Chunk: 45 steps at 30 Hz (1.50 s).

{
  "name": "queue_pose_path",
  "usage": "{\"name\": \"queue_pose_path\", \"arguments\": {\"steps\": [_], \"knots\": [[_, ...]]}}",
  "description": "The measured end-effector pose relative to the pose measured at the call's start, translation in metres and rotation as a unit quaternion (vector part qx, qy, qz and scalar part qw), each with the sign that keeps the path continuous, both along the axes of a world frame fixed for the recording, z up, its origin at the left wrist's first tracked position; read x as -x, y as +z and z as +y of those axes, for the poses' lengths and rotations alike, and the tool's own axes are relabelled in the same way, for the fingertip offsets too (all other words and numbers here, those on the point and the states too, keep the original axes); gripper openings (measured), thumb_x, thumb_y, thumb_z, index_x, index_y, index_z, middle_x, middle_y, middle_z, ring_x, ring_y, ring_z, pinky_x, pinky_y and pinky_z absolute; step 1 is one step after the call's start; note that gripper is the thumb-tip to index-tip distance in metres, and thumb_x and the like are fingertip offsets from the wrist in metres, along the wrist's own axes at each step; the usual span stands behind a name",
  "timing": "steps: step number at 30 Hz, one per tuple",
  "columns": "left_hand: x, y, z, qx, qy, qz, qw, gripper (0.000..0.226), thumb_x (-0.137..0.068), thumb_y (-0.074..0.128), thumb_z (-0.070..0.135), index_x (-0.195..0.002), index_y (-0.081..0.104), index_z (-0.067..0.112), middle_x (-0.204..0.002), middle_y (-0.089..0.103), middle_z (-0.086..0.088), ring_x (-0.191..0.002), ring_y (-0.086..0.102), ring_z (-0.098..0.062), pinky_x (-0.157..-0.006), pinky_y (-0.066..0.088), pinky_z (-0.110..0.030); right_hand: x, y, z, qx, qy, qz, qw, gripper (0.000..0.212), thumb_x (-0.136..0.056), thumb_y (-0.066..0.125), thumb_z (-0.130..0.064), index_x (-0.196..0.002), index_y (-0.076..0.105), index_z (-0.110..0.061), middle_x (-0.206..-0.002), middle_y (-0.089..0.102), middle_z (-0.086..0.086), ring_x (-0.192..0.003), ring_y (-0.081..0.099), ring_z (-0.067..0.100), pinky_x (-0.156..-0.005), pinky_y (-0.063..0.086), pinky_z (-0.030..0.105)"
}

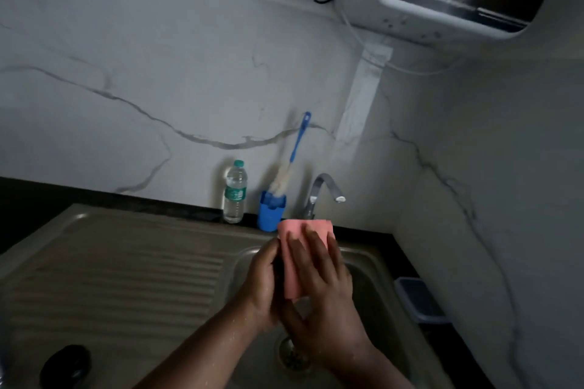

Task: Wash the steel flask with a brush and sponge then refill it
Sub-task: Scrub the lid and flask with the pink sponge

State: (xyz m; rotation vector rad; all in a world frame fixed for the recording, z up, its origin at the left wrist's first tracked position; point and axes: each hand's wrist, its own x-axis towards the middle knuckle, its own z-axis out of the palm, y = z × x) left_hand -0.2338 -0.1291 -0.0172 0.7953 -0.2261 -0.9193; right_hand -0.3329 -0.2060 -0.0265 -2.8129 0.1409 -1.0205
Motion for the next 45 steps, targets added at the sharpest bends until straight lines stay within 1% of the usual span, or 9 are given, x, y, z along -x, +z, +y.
{"name": "queue_pose_path", "arguments": {"steps": [8,11,14,21,26,30,36,39,45], "knots": [[0.039,0.012,-0.052,0.015,0.049,-0.042,0.998,0.03,-0.065,0.056,0.014,-0.091,0.068,0.005,-0.082,0.069,-0.017,-0.079,0.062,-0.029,-0.072,0.048,-0.038,0.032,0.028,-0.078,-0.201,0.149,-0.07,0.966,0.052,-0.097,0.046,-0.002,-0.146,0.038,-0.019,-0.149,0.042,-0.008,-0.138,0.039,0.012,-0.11,0.039,0.044],[0.053,0.019,-0.078,-0.036,0.087,-0.083,0.992,0.034,-0.059,0.059,0.019,-0.09,0.067,0.007,-0.076,0.067,-0.012,-0.073,0.062,-0.024,-0.065,0.047,-0.032,0.038,0.025,-0.099,-0.214,0.141,-0.066,0.964,0.059,-0.094,0.049,-0.007,-0.148,0.033,-0.025,-0.147,0.044,-0.013,-0.133,0.044,0.006,-0.105,0.044,0.037],[0.059,0.026,-0.098,-0.087,0.121,-0.14,0.979,0.019,-0.084,0.055,0.025,-0.083,0.069,0.011,-0.073,0.066,-0.009,-0.068,0.064,-0.018,-0.065,0.046,-0.03,0.041,0.012,-0.114,-0.113,0.115,-0.065,0.985,0.061,-0.089,0.046,-0.019,-0.148,0.033,-0.022,-0.153,0.034,-0.005,-0.139,0.035,0.008,-0.107,0.041,0.03],[0.062,0.02,-0.121,-0.07,0.161,-0.077,0.981,0.025,-0.085,0.049,0.015,-0.101,0.064,0.004,-0.082,0.064,-0.016,-0.079,0.06,-0.028,-0.067,0.046,-0.033,0.033,0.023,-0.138,-0.209,0.164,-0.083,0.96,0.051,-0.096,0.039,-0.019,-0.146,0.036,-0.03,-0.149,0.04,-0.016,-0.137,0.038,0.004,-0.11,0.036,0.026],[0.051,0.014,-0.115,-0.071,0.165,-0.05,0.982,0.015,-0.079,0.054,0.018,-0.077,0.064,0.007,-0.075,0.063,-0.014,-0.075,0.061,-0.027,-0.069,0.044,-0.035,0.023,0.009,-0.13,-0.171,0.142,-0.083,0.971,0.059,-0.09,0.042,-0.018,-0.147,0.034,-0.031,-0.153,0.034,-0.012,-0.138,0.035,0.005,-0.109,0.038,0.028],[0.043,0.011,-0.105,-0.021,0.155,-0.03,0.987,0.038,-0.061,0.06,0.025,-0.093,0.072,0.008,-0.088,0.069,-0.017,-0.082,0.064,-0.029,-0.075,0.047,-0.037,0.017,0.018,-0.118,-0.275,0.148,-0.065,0.948,0.058,-0.091,0.043,-0.017,-0.146,0.035,-0.034,-0.148,0.038,-0.023,-0.137,0.035,-0.002,-0.112,0.036,0.034],[0.027,0.008,-0.095,-0.042,0.106,-0.061,0.992,0.077,-0.062,0.072,0.063,-0.122,0.066,0.017,-0.116,0.071,-0.012,-0.109,0.067,-0.028,-0.105,0.044,-0.047,0.012,0.011,-0.098,-0.164,0.109,-0.053,0.979,0.06,-0.088,0.04,-0.028,-0.148,0.033,-0.03,-0.154,0.03,-0.014,-0.14,0.029,0.002,-0.111,0.034,0.022],[0.023,0.003,-0.089,-0.053,0.126,-0.077,0.988,0.071,-0.056,0.083,0.058,-0.113,0.07,0.017,-0.112,0.073,-0.011,-0.106,0.067,-0.027,-0.089,0.051,-0.04,0.011,0.015,-0.094,-0.229,0.124,-0.071,0.963,0.054,-0.094,0.041,-0.016,-0.147,0.036,-0.028,-0.152,0.035,-0.017,-0.14,0.031,0.004,-0.114,0.034,0.034],[0.019,0.008,-0.083,-0.046,0.094,-0.031,0.994,0.038,-0.087,0.06,0.044,-0.109,0.07,0.015,-0.086,0.075,-0.008,-0.079,0.068,-0.023,-0.07,0.051,-0.033,0.017,0.01,-0.082,-0.215,0.091,-0.058,0.971,0.06,-0.091,0.044,-0.016,-0.148,0.031,-0.033,-0.152,0.031,-0.021,-0.139,0.03,-0.002,-0.112,0.031,0.02]]}}
